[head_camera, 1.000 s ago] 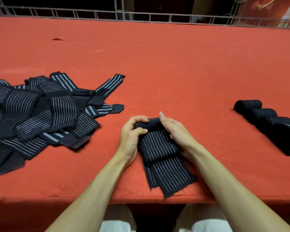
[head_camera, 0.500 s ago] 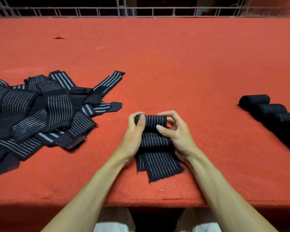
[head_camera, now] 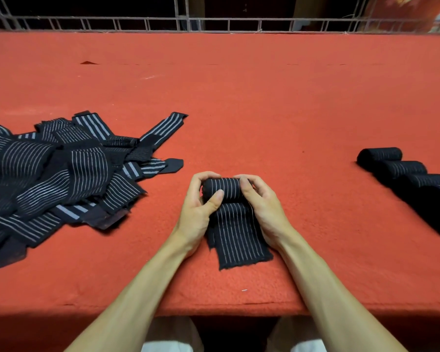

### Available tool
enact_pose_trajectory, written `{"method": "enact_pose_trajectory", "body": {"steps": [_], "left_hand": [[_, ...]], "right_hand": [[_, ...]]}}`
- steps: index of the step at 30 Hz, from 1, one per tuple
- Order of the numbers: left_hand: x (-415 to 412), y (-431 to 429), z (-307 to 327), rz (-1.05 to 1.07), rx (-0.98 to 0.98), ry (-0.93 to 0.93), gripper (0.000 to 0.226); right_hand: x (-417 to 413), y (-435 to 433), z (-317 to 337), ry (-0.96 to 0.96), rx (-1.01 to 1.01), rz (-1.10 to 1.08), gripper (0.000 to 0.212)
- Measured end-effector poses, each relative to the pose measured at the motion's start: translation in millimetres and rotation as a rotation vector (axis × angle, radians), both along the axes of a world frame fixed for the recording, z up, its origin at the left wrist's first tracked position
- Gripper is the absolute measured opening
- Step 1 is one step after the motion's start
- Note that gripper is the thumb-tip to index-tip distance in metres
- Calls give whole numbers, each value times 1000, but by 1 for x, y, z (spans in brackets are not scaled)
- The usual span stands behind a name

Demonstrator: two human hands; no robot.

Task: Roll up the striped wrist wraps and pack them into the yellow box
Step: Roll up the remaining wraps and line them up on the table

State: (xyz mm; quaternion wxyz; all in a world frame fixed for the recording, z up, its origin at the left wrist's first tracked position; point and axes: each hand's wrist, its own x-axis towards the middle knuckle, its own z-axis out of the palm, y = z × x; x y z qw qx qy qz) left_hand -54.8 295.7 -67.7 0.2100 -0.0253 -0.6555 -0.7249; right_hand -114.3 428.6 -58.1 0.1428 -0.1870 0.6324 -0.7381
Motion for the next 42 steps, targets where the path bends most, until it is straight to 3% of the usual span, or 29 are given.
{"method": "enact_pose_trajectory", "body": {"steps": [4, 10, 15, 19, 22, 24, 29, 32, 34, 38, 42], "left_hand": [[0, -2, -1, -20, -24, -5, 32], [-1, 0, -3, -59, -217, -113, 49], [-5, 5, -1, -22, -52, -189, 42], [-8, 7, 0, 42, -121, -194, 47], [-8, 8, 0, 15, -54, -166, 34], [-6, 4, -1, 10, 11, -128, 31], [0, -4, -6, -7, 41, -48, 31], [1, -4, -5, -43, 35, -16, 33], [0, -7, -7, -47, -2, 1, 36], [0, -7, -6, -100, -99, -54, 43], [-1, 1, -3, -156, -7, -125, 44]], "right_hand": [[-1, 2, 0, -39, -30, 11, 26], [-2, 6, -4, -85, -111, 132, 22], [-3, 4, -8, -30, -146, 173, 28], [-3, 3, -10, 50, -158, 132, 25], [-4, 1, -11, 52, -162, 112, 21], [-3, 0, -11, 54, -126, 83, 22], [-1, -4, -8, 124, 19, 0, 48], [-1, -5, -8, 134, 55, -39, 42], [-2, -5, -9, 130, 89, -55, 38], [-4, -3, -10, 25, 49, -48, 10], [-4, 0, -9, -37, -23, -14, 32]]}}
